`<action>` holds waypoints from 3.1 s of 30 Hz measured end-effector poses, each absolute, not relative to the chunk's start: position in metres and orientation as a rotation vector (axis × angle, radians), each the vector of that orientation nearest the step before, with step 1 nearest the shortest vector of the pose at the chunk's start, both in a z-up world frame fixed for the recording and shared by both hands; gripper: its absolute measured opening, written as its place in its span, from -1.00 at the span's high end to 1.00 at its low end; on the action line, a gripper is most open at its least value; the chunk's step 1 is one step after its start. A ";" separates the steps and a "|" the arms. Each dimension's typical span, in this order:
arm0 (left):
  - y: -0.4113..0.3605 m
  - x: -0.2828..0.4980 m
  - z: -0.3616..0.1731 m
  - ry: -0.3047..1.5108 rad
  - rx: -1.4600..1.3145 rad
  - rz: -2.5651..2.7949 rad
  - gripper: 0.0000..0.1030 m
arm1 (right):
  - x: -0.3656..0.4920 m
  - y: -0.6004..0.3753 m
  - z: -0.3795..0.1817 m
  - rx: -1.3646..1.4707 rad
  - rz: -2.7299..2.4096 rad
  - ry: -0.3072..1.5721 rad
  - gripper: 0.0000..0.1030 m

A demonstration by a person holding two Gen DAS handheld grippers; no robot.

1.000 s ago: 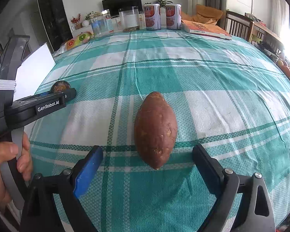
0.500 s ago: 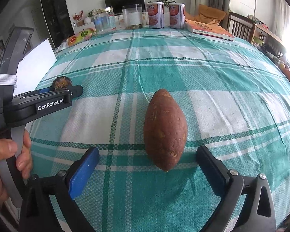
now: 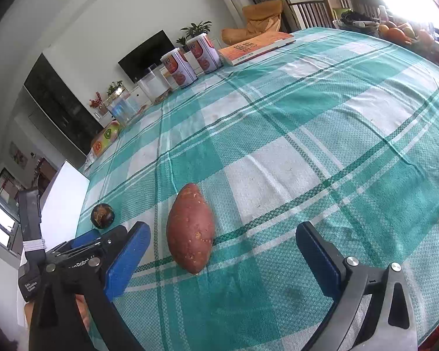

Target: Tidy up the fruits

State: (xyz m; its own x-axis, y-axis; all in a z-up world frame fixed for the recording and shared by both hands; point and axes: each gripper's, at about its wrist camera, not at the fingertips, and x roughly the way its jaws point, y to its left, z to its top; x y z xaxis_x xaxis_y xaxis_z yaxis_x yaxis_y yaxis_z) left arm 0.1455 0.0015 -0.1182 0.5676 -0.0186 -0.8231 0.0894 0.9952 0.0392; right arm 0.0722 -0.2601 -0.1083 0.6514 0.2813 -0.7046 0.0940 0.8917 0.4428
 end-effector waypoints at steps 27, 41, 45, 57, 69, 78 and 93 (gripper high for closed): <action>0.102 -0.017 0.019 0.916 -0.489 -0.451 0.21 | 0.073 -0.184 -0.072 0.934 0.785 1.123 0.20; 0.298 0.010 -0.040 1.012 -0.371 0.339 0.07 | 0.029 0.138 -0.019 -0.031 0.977 1.107 0.20; 0.298 -0.002 -0.040 0.959 -0.367 0.387 -0.52 | 0.017 0.153 -0.027 -0.110 0.957 1.109 -0.33; 0.261 -0.032 0.015 0.727 -0.151 0.552 -0.72 | -0.010 0.102 0.023 -0.206 0.799 0.901 -0.90; 0.247 -0.045 0.026 0.760 -0.029 0.628 -0.72 | -0.030 0.098 0.035 -0.255 0.672 0.865 -0.99; 0.264 -0.067 0.024 0.799 -0.136 0.570 -0.72 | -0.030 0.110 0.043 -0.219 0.634 0.926 -0.99; 0.276 -0.074 0.019 0.819 -0.146 0.585 -0.72 | -0.031 0.130 0.035 -0.248 0.620 0.959 -0.99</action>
State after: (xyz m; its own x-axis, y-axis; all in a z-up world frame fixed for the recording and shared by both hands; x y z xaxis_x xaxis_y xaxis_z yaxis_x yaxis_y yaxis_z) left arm -0.0742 0.2765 0.0185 0.5355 0.4342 -0.7244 -0.5438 0.8335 0.0976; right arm -0.0306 0.1301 0.0352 0.4191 0.3824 -0.8235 -0.5942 0.8013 0.0697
